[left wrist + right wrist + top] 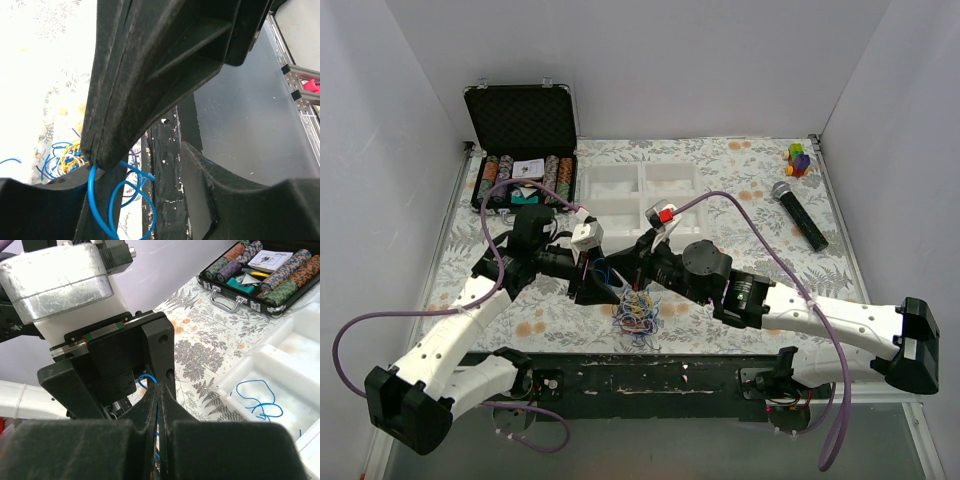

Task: Untangle the cables
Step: Untie the cable.

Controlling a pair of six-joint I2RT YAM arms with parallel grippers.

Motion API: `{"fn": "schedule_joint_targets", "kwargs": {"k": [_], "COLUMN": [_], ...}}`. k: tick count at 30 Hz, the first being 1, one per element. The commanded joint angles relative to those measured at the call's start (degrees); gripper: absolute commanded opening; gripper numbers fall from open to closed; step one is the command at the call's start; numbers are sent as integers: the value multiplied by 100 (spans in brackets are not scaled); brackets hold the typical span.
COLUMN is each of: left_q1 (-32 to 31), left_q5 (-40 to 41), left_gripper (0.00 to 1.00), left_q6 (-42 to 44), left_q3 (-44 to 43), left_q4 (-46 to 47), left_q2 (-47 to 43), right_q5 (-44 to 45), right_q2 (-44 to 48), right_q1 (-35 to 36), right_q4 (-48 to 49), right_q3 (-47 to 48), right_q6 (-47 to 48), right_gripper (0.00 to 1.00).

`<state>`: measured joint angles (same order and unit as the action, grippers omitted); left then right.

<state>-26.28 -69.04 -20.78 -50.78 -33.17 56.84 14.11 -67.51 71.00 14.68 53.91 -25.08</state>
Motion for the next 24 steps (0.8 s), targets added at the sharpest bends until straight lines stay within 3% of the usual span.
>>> {"fn": "schedule_joint_targets", "kwargs": {"k": [1,7,8,10,11,21,24], "left_q1": [-44,-52,-52,-52,-61,-61,-52], "left_q5": [205,505,540,601,724,426,338], "left_gripper": [43,38,32,5,0,5,0], "left_q6": [109,21,-14,-40,-136,-1068,-1086], "left_q3": [-230,-134,-107,-133,-168,-310,-257], "left_q4": [-155,-59,20,143,240,802,838], "left_q2": [-94,-199,-217,-235,-217,-147,-173], "right_q5": [347,391,391,391,391,285,277], "right_q2": [316,554,554,528,510,370,343], "right_q1": [36,36,36,36,36,36,36], "right_q4": [106,141,132,114,114,246,237], "right_q3": [164,58,67,67,58,-30,-12], "right_q6": [161,153,153,126,109,-58,-67], "right_gripper": [1,1,1,1,1,1,1]}}
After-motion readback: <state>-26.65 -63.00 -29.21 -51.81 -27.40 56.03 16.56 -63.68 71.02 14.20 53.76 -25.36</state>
